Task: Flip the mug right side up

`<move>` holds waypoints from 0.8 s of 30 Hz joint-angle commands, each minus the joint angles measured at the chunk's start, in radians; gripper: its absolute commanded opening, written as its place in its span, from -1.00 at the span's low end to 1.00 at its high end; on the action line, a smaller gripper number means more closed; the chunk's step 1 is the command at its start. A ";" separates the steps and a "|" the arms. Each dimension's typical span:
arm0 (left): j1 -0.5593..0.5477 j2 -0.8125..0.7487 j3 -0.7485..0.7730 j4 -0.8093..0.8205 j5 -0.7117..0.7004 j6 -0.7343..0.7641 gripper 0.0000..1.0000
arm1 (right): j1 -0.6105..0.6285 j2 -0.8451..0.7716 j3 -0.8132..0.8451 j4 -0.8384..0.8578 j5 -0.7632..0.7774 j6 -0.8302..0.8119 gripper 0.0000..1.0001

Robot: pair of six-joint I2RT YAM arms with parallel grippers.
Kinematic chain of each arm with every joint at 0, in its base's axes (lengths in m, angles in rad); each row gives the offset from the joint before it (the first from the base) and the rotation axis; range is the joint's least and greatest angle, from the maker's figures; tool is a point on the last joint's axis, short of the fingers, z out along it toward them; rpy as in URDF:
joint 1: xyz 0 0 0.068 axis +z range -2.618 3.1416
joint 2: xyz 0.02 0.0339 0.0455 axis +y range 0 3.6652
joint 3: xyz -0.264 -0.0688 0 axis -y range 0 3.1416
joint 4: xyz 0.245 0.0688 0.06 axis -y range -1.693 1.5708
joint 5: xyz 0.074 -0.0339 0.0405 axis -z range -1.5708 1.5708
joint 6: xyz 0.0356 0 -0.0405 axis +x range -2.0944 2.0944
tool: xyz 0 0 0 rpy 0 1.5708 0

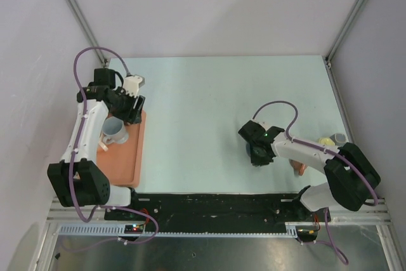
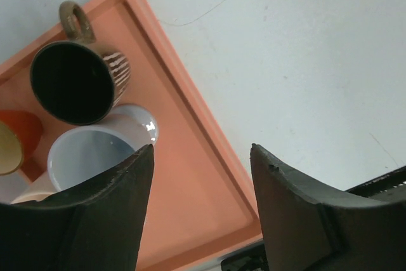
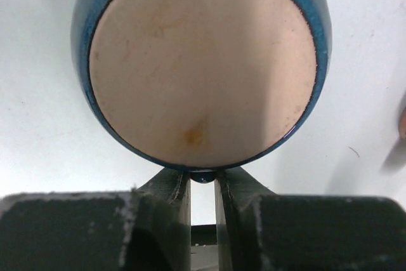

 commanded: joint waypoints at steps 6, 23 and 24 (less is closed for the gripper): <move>-0.066 -0.063 0.081 -0.029 0.149 -0.065 0.37 | -0.001 -0.126 0.097 0.041 0.000 -0.119 -1.00; -0.271 -0.050 0.543 -0.033 0.779 -0.483 0.78 | 0.015 -0.201 0.395 0.920 -0.526 0.125 -1.00; -0.276 -0.046 0.546 -0.018 0.790 -0.520 0.76 | 0.023 -0.177 0.414 0.944 -0.546 0.136 -1.00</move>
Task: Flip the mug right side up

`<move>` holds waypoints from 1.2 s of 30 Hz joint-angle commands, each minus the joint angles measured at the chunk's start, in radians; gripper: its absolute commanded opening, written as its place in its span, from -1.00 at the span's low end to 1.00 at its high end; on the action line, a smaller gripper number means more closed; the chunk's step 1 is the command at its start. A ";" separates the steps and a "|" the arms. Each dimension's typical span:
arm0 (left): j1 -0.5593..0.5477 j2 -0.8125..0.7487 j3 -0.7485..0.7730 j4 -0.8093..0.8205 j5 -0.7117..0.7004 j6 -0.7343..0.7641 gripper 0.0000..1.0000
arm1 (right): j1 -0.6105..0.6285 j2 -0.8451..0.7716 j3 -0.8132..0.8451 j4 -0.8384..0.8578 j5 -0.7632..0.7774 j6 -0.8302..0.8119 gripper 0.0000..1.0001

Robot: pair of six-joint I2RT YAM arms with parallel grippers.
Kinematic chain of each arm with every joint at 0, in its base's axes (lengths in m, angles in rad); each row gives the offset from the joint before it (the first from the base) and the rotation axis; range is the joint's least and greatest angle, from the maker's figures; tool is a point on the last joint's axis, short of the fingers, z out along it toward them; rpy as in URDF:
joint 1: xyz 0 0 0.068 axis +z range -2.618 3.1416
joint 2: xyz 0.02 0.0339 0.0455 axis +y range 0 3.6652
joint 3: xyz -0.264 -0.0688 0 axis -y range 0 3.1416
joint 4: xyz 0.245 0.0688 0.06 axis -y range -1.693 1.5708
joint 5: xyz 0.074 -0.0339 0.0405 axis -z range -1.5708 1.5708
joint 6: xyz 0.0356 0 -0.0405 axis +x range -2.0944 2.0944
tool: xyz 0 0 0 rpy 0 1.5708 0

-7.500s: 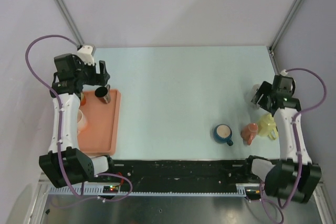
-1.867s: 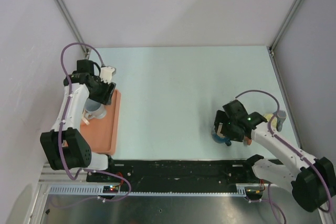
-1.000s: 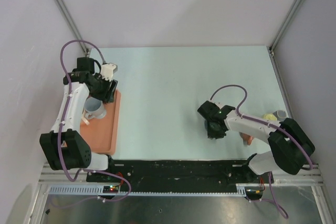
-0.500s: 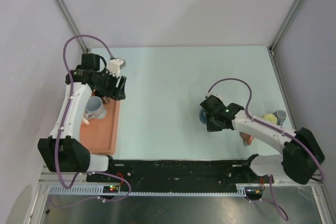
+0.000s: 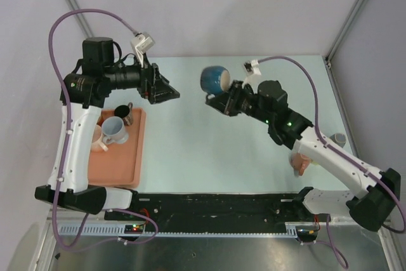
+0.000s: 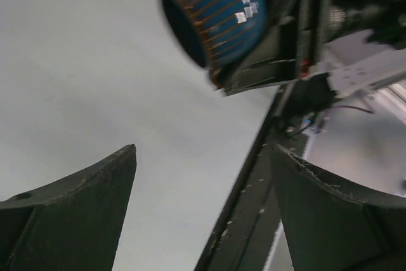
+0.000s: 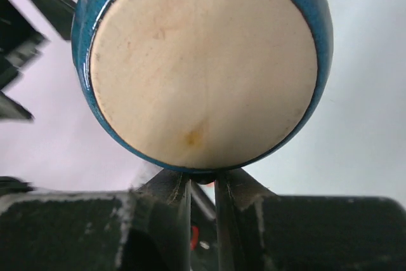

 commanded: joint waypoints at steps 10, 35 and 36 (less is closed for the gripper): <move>-0.075 0.033 0.084 0.173 0.205 -0.307 0.49 | 0.103 0.211 0.275 0.329 -0.211 0.127 -1.00; 0.020 -0.030 -0.158 0.047 -0.437 -0.020 -1.00 | 0.083 0.272 0.284 -0.075 -0.141 -0.082 0.95; 0.024 -0.039 -0.190 0.003 -0.553 0.044 -1.00 | 0.086 0.259 0.272 -0.117 -0.107 -0.106 0.97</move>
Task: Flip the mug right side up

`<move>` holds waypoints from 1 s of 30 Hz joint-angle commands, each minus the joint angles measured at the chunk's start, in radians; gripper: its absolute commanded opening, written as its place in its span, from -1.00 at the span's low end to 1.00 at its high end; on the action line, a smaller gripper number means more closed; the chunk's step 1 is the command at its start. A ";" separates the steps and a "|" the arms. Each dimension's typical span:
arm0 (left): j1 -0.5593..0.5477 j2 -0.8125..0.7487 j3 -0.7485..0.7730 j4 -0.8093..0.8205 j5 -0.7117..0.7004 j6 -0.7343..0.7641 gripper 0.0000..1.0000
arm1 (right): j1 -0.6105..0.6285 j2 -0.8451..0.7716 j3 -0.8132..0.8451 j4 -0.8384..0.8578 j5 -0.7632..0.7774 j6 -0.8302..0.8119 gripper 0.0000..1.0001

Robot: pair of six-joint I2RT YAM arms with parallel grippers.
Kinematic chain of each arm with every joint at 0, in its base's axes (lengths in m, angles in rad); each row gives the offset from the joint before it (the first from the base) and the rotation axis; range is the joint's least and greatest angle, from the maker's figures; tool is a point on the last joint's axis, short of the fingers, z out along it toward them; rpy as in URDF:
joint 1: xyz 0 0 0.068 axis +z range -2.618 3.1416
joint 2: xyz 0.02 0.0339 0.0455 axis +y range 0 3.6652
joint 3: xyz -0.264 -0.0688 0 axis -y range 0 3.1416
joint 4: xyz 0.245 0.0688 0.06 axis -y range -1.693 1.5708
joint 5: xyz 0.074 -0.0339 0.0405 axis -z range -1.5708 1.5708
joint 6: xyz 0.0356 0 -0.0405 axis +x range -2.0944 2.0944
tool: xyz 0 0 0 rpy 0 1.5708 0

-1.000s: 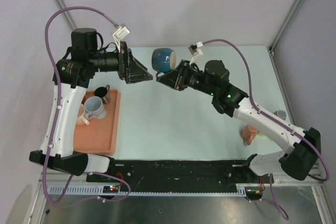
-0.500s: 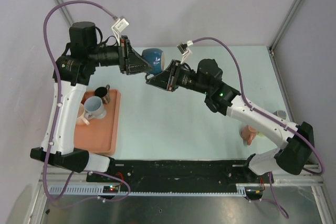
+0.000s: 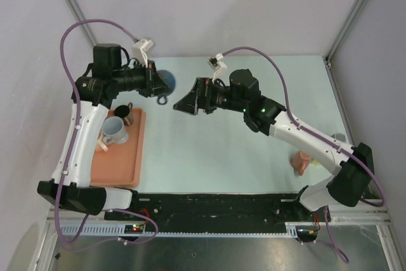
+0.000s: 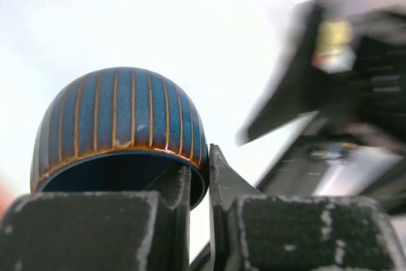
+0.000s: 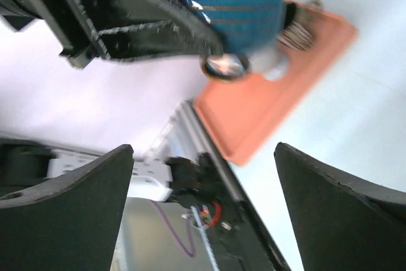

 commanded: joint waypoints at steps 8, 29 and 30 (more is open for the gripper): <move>0.228 -0.160 -0.452 -0.439 -0.775 0.591 -1.00 | 0.007 -0.118 -0.067 -0.396 0.278 -0.273 0.99; 0.766 -0.100 -0.732 -0.257 -0.734 0.908 -1.00 | 0.005 -0.216 -0.085 -0.456 0.364 -0.342 0.99; 0.768 -0.081 -0.733 -0.246 -0.720 0.908 -1.00 | 0.005 -0.220 -0.086 -0.456 0.368 -0.343 0.99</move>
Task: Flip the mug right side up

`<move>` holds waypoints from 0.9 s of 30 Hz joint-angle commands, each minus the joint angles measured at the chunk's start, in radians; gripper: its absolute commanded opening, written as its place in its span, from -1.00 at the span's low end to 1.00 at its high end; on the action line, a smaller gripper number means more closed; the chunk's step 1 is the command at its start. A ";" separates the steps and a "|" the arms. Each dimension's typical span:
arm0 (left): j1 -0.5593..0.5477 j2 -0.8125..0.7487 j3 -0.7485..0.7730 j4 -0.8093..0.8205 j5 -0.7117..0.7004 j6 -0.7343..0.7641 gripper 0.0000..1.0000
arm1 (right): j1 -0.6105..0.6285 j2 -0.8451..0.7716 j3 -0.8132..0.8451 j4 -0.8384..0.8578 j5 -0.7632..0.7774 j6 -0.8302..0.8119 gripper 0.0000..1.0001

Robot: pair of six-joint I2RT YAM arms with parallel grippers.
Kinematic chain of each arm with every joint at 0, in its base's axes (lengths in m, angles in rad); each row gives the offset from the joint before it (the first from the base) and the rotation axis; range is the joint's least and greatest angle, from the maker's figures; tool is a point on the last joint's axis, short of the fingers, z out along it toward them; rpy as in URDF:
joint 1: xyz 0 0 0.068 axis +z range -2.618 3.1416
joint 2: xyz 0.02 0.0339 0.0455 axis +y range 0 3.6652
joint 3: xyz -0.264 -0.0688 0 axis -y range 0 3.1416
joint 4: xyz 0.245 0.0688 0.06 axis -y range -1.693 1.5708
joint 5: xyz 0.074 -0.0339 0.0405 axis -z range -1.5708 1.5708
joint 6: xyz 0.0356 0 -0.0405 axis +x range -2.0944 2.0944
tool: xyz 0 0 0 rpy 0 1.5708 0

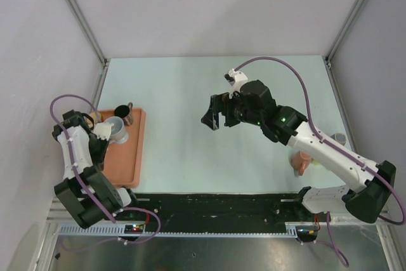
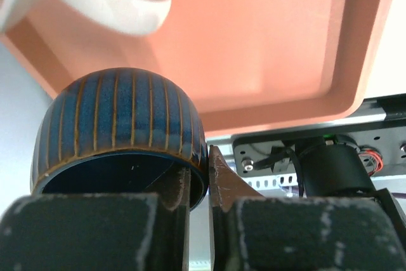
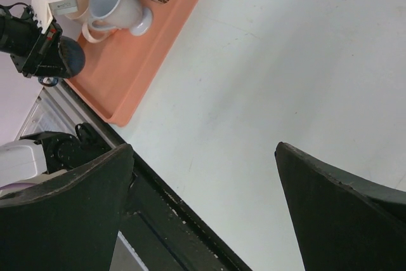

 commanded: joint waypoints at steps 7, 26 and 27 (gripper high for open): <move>0.041 0.127 -0.012 0.133 0.083 0.097 -1.00 | -0.011 -0.097 -0.007 -0.060 0.109 -0.018 0.99; 0.066 0.160 -0.004 0.242 0.088 0.110 0.08 | -0.594 -0.343 -0.139 -0.642 0.521 0.176 0.99; 0.066 0.147 -0.002 0.239 0.085 0.107 0.17 | -0.660 -0.366 -0.164 -0.640 0.536 0.185 0.99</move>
